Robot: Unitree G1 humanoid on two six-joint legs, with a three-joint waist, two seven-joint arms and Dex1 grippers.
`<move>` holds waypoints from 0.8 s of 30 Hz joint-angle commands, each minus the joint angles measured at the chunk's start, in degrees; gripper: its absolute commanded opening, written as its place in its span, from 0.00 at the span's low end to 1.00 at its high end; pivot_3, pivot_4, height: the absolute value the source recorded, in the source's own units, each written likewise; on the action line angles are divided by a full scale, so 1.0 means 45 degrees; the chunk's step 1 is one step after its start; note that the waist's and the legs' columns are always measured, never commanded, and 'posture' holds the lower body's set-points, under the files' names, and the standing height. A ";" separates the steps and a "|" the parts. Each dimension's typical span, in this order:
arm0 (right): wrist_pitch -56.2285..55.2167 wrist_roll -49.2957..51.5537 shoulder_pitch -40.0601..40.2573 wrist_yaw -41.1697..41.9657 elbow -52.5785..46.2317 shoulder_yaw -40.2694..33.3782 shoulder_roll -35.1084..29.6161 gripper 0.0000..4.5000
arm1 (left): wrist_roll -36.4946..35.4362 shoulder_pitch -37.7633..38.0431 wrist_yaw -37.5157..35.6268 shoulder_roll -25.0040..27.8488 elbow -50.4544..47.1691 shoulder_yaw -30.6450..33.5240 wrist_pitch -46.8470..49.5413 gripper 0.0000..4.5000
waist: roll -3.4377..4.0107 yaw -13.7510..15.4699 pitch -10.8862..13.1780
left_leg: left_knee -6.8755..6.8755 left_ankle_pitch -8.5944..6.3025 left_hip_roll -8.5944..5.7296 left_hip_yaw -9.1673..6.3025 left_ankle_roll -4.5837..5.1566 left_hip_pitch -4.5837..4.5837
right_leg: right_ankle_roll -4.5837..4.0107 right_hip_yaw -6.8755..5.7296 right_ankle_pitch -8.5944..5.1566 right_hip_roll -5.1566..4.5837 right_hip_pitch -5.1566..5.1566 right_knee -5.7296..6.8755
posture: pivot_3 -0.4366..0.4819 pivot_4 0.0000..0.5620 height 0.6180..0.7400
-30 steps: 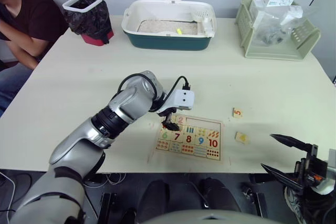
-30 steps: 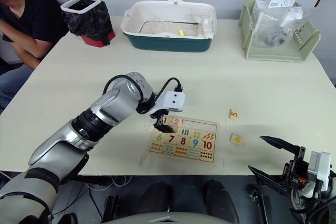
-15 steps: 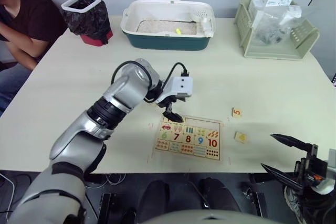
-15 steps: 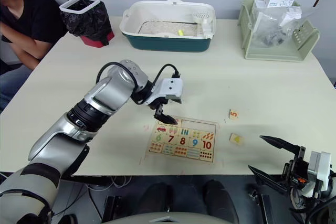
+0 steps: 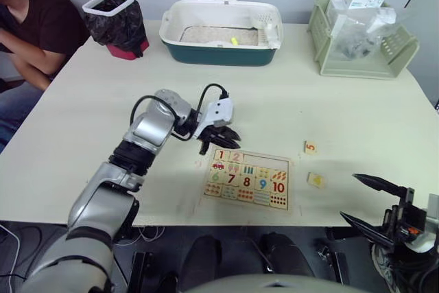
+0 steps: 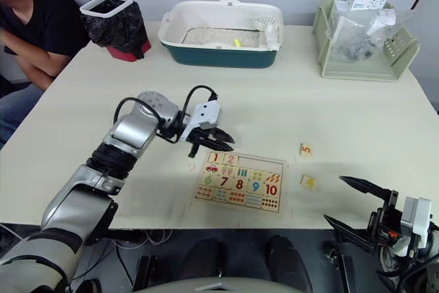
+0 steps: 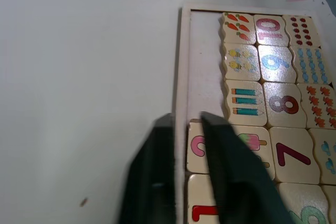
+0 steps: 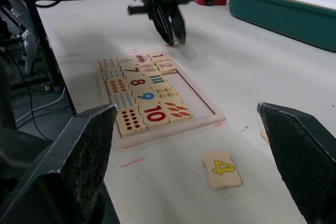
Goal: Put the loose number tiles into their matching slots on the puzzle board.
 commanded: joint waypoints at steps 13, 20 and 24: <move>-0.0008 0.0296 -0.0078 -0.0414 -0.0248 -0.0147 0.0054 1.00 | 0.0535 0.0572 -0.0199 -0.0456 0.1693 0.0095 -0.3017 0.02 | 0.0001 -0.0002 -0.0001 | 0.0000 0.0000 -0.0001 0.0000 0.0000 0.0001 | 0.0001 -0.0001 0.0001 0.0001 0.0003 0.0001 | 0.48 0.27 1.00; 0.0012 0.0285 0.0053 -0.0403 -0.0299 -0.0193 0.0020 1.00 | 0.1126 0.0767 -0.0227 -0.0370 0.2397 -0.0190 -0.3579 0.02 | 0.0008 -0.0013 -0.0010 | 0.0000 0.0000 -0.0001 -0.0002 0.0000 0.0033 | 0.0001 -0.0002 -0.0001 0.0001 0.0033 0.0001 | 0.48 0.27 1.00; 0.0000 0.0248 0.0118 -0.0472 -0.0334 -0.0133 0.0074 1.00 | 0.0640 0.0824 -0.0365 -0.0430 0.2164 0.0160 -0.2922 0.02 | 0.0011 -0.0025 -0.0012 | 0.0001 0.0000 -0.0001 -0.0002 0.0000 0.0040 | 0.0007 -0.0001 -0.0003 0.0001 0.0039 0.0002 | 0.48 0.27 1.00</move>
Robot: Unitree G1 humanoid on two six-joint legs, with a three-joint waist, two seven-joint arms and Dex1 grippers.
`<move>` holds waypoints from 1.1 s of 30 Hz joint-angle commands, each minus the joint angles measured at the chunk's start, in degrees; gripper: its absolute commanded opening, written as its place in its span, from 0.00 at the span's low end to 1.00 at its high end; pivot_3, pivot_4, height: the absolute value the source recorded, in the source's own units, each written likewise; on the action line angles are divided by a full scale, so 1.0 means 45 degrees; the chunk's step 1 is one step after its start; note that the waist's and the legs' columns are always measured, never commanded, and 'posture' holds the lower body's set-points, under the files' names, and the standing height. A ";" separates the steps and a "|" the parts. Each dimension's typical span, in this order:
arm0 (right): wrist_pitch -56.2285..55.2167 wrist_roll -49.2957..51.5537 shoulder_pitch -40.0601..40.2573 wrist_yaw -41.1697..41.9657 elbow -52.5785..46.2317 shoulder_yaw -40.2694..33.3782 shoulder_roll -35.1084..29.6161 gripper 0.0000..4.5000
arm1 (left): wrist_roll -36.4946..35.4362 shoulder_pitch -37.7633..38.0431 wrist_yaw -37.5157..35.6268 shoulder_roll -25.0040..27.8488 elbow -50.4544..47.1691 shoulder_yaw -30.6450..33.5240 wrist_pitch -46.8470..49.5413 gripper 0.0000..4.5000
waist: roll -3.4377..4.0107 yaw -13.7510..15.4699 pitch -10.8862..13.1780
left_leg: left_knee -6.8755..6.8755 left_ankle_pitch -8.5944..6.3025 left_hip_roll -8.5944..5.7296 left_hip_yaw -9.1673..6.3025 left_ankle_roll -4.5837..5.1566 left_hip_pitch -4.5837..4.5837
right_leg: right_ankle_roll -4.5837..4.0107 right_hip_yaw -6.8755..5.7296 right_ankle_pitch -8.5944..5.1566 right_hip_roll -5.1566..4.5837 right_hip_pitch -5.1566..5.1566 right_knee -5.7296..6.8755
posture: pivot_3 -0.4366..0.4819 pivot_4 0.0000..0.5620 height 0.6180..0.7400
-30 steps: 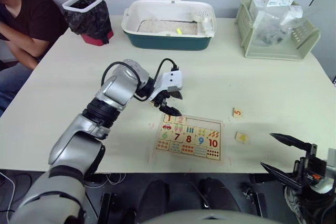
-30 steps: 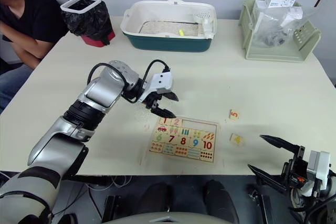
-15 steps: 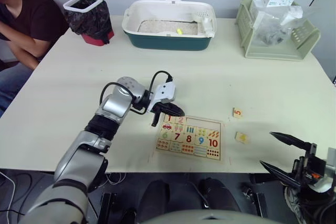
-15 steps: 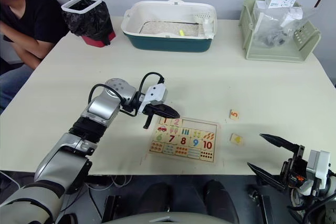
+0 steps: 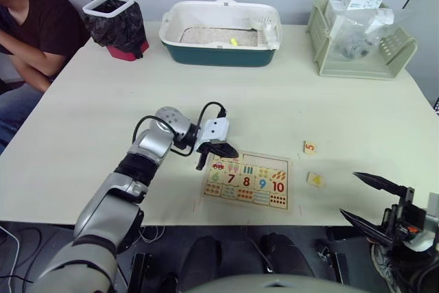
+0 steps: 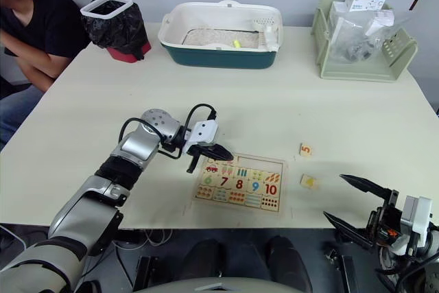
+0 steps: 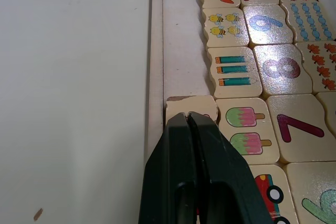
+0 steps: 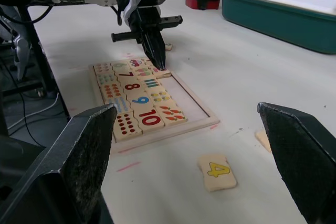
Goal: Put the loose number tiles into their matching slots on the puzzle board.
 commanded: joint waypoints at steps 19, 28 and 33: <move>0.1326 -0.0446 -0.0647 -0.2580 0.0760 -0.0676 -0.0250 1.00 | -0.4984 0.4684 0.1627 0.1984 -0.6892 0.5071 0.5777 0.02 | 0.0003 -0.0022 0.0004 | -0.0002 -0.0001 0.0008 -0.0008 -0.0001 -0.0008 | -0.0006 -0.0014 0.0000 -0.0011 -0.0009 0.0001 | 0.48 0.27 1.00; 0.1763 -0.0284 -0.0287 -0.3008 0.0734 -0.0853 -0.0203 1.00 | -0.5192 0.8084 0.4368 0.2192 -0.8095 0.7881 0.5535 0.13 | 0.0007 0.0001 0.0007 | -0.0009 -0.0001 0.0010 0.0002 -0.0001 -0.0005 | 0.0003 -0.0013 -0.0005 -0.0025 -0.0009 -0.0004 | 0.48 0.27 1.00; 0.1848 -0.0306 -0.0119 -0.3055 0.0682 -0.0865 -0.0122 1.00 | -0.5532 0.9867 0.5658 0.1838 -0.8743 0.9174 0.5540 0.58 | 0.0007 -0.0020 0.0007 | -0.0011 -0.0002 0.0015 0.0005 -0.0002 -0.0003 | 0.0007 -0.0015 -0.0008 -0.0029 -0.0011 -0.0006 | 0.48 0.27 1.00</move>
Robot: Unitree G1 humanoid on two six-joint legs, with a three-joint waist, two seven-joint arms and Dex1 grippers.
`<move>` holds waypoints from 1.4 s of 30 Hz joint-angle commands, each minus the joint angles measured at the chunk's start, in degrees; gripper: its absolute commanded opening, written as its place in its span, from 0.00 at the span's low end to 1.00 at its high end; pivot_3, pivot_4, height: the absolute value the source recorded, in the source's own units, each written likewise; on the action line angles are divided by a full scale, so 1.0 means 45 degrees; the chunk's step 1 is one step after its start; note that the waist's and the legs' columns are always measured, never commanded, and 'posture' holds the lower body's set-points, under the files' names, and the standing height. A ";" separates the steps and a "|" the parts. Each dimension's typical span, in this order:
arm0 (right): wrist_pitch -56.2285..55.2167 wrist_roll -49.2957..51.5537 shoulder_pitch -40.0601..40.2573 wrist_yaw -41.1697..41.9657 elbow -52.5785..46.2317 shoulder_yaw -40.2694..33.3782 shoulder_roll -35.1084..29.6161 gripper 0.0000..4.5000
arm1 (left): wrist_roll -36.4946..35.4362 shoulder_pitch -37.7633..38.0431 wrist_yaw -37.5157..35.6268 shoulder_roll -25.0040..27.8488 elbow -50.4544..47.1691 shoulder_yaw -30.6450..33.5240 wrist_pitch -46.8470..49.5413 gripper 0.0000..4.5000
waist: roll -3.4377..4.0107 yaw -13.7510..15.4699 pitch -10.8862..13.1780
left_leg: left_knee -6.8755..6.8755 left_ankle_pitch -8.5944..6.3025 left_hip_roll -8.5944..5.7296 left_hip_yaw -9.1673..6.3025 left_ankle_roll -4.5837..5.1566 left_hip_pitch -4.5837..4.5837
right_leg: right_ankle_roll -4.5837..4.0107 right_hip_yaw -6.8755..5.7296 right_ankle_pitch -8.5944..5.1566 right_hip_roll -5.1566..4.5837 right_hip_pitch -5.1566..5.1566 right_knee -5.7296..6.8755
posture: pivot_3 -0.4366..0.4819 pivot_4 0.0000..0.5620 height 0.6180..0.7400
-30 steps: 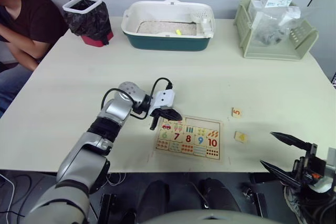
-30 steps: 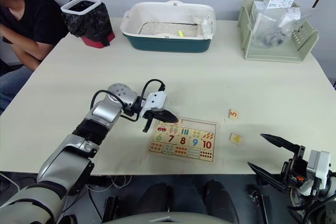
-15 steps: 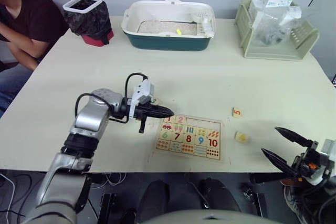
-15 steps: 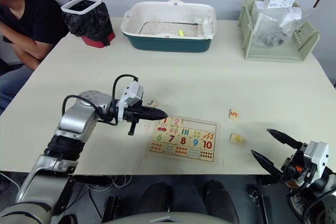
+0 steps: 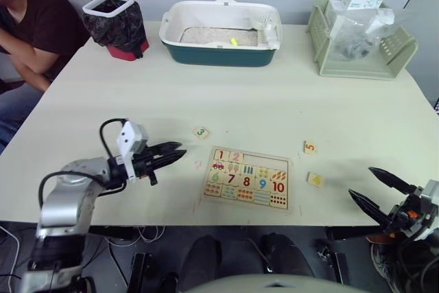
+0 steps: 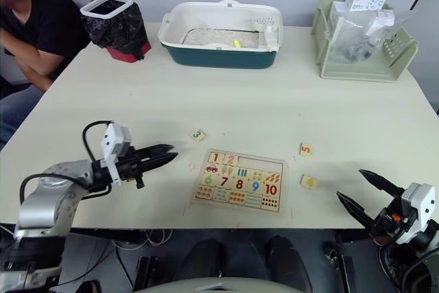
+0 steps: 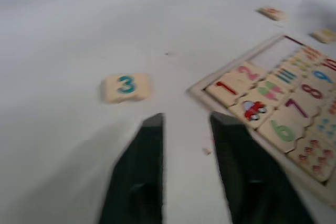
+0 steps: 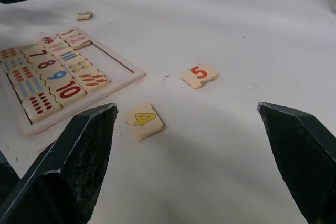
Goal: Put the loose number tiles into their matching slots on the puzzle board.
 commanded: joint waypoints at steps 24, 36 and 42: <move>-0.0591 -0.0113 0.0156 0.0196 0.0035 -0.0273 0.0490 1.00 | -0.1223 0.2314 0.1044 -0.0312 0.0276 0.1907 -0.0911 1.00 | -0.0002 -0.0004 -0.0002 | -0.0008 -0.0001 0.0006 0.0020 -0.0002 -0.0004 | 0.0039 0.0001 -0.0025 -0.0002 -0.0026 -0.0003 | 0.48 0.27 1.00; -0.0685 -0.0200 -0.0117 0.0517 0.0210 -0.0094 0.0446 1.00 | -0.1184 0.2129 0.0929 -0.0239 0.0572 0.1809 -0.1133 1.00 | -0.0003 -0.0005 -0.0002 | -0.0014 -0.0001 0.0007 0.0022 -0.0002 -0.0005 | 0.0039 0.0003 -0.0025 -0.0003 -0.0029 -0.0005 | 0.48 0.27 1.00; -0.0679 -0.0127 -0.0159 0.0727 0.0240 -0.0157 0.0378 1.00 | -0.1183 0.2064 0.0763 -0.0091 0.0733 0.1753 -0.1246 1.00 | -0.0002 -0.0001 -0.0001 | -0.0028 -0.0001 0.0007 0.0023 -0.0002 -0.0005 | 0.0037 0.0003 -0.0025 -0.0002 -0.0033 -0.0009 | 0.48 0.27 1.00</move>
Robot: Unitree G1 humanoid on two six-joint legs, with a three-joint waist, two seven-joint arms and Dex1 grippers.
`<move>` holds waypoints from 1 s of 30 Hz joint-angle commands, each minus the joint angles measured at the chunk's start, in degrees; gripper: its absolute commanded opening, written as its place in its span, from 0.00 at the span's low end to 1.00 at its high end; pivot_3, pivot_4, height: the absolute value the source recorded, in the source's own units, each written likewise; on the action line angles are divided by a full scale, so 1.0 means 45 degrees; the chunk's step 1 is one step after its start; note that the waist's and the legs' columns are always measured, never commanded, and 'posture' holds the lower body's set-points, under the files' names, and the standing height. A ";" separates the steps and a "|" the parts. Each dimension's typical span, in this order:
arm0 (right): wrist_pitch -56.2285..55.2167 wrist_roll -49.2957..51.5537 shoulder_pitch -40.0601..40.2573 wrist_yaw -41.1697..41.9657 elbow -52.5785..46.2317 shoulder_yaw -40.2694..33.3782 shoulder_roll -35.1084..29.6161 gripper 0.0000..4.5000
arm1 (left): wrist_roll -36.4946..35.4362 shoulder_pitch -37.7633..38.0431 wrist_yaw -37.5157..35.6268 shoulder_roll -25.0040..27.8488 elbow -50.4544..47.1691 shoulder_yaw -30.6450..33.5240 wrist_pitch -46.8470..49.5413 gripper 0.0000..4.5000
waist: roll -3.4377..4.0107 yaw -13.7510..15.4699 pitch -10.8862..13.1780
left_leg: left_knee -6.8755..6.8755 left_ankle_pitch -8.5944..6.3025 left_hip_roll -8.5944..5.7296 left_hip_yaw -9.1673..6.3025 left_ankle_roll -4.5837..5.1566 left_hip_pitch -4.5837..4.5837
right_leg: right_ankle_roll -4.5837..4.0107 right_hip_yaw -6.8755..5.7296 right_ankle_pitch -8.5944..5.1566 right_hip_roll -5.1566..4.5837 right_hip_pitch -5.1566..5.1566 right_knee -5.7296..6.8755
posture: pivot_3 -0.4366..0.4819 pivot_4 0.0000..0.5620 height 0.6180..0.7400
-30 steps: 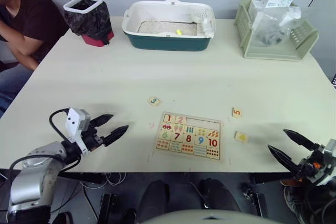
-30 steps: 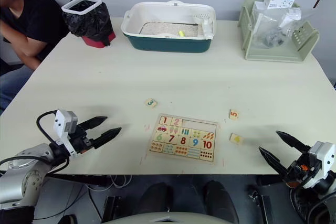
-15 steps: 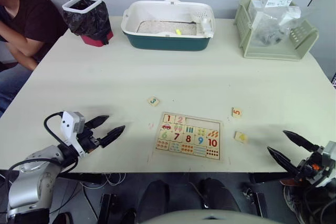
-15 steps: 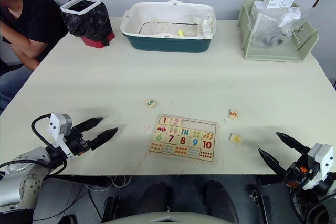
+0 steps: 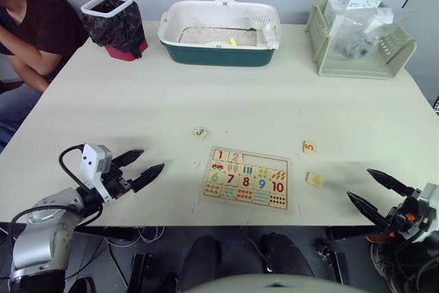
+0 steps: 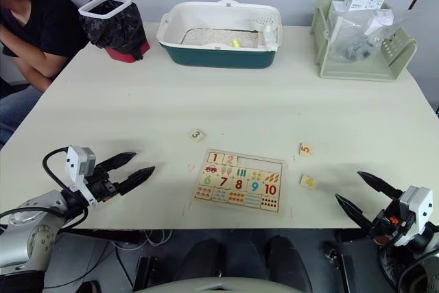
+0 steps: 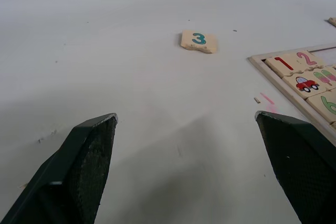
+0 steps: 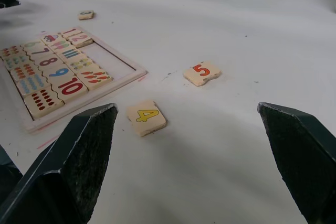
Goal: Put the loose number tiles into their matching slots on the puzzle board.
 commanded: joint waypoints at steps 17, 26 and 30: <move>0.0685 0.1721 0.0403 0.1806 -0.1217 -0.0331 -0.0522 1.00 | 0.0893 -0.3640 -0.2847 0.1825 0.3359 -0.1709 -0.1906 1.00 | -0.0001 0.0038 0.0001 | -0.0015 0.0000 -0.0004 0.0002 0.0000 -0.0008 | -0.0001 -0.0001 0.0001 0.0003 -0.0009 -0.0005 | 0.48 0.27 1.00; 0.0876 0.1740 0.0600 0.1923 -0.2162 -0.0085 -0.0510 1.00 | 0.2484 -0.7647 -0.4974 0.1715 0.7089 -0.4060 -0.3491 1.00 | -0.0017 0.0019 0.0001 | -0.0012 0.0001 -0.0013 0.0000 0.0001 -0.0016 | -0.0004 -0.0002 0.0005 0.0013 -0.0007 -0.0007 | 0.48 0.27 1.00; 0.0747 0.1608 0.0471 0.1878 -0.2235 0.0030 -0.0461 1.00 | 0.4003 -1.0340 -0.5490 0.1320 1.0270 -0.5320 -0.4923 1.00 | -0.0025 0.0041 0.0005 | -0.0013 0.0001 -0.0014 -0.0012 0.0001 -0.0021 | -0.0007 -0.0003 0.0006 0.0024 -0.0007 -0.0007 | 0.48 0.27 1.00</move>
